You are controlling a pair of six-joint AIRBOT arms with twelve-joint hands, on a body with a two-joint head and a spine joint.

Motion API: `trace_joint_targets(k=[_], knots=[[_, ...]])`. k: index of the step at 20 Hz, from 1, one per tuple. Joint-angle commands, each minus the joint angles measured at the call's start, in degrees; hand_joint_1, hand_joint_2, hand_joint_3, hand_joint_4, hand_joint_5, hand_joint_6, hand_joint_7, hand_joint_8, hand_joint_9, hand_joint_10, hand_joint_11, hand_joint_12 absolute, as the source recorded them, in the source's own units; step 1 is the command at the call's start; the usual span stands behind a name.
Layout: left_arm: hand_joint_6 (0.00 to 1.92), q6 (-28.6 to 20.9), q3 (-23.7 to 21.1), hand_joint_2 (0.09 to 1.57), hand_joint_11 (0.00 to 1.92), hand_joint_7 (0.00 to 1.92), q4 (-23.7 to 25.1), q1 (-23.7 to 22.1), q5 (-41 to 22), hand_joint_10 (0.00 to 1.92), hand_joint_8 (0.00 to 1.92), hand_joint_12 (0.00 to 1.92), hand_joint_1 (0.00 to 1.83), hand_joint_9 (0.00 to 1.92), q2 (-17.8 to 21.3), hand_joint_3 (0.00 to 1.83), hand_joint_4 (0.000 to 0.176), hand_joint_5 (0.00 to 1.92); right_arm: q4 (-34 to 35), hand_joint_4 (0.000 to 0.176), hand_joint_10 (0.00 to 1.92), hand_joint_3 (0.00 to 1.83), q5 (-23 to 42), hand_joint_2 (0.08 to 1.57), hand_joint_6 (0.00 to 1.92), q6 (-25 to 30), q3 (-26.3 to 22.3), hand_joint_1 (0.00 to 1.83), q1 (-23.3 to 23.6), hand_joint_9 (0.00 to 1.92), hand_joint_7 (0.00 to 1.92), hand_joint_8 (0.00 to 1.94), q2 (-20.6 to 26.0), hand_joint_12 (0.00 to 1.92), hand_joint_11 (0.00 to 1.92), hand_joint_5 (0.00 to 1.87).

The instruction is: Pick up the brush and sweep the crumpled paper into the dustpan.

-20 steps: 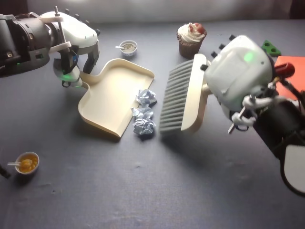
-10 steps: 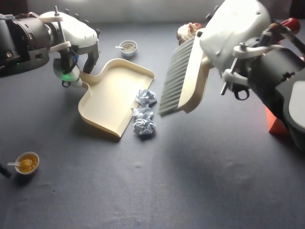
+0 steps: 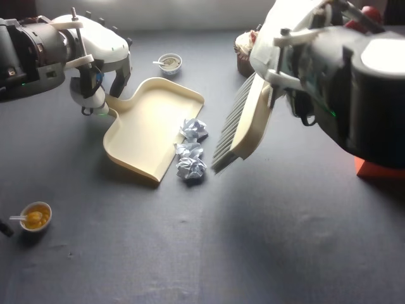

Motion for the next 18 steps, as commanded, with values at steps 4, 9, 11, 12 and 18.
trace_joint_targets(k=[4,9,11,12,18], knots=[[0.96,0.2,0.2,1.11,0.40,0.47,0.8,-0.2,-2.1,0.00,0.00,0.02,1.09,0.40,0.5,0.00,0.000,0.99,0.3,0.000,1.92,0.00,-4.2,1.45,1.92,-5.1,0.1,0.67,0.7,1.34,1.30,1.94,-1.6,1.92,1.45,1.18],[0.91,0.0,0.2,1.10,0.44,0.51,0.8,0.0,-2.1,0.01,0.01,0.04,1.09,0.45,0.5,0.00,0.004,1.02,1.2,0.000,1.92,0.00,-2.5,1.45,1.92,-6.4,1.4,0.68,-0.9,1.34,1.30,1.94,-2.9,1.92,1.44,1.16],[0.94,-0.1,0.2,1.11,0.39,0.49,0.8,0.0,-2.1,0.00,0.00,0.02,1.09,0.41,0.4,0.00,0.000,1.00,2.7,0.000,1.92,0.00,-1.0,1.46,1.92,-7.2,2.8,0.66,-1.5,1.34,1.30,1.94,-3.5,1.92,1.43,1.16],[0.94,-0.1,0.2,1.11,0.39,0.48,0.8,0.1,-2.1,0.00,0.00,0.01,1.10,0.40,0.4,0.00,0.000,1.00,2.7,0.000,1.92,0.00,-0.5,1.47,1.92,-7.8,3.1,0.65,-1.8,1.34,1.30,1.94,-3.6,1.92,1.44,1.17],[0.93,-0.3,0.0,1.10,0.40,0.51,0.8,0.1,-2.1,0.00,0.00,0.01,1.09,0.42,0.6,0.00,0.003,1.01,5.0,0.000,1.92,0.00,2.0,1.46,1.92,-13.1,2.3,0.65,-2.2,1.32,1.26,1.94,-2.1,1.92,1.44,1.14]])
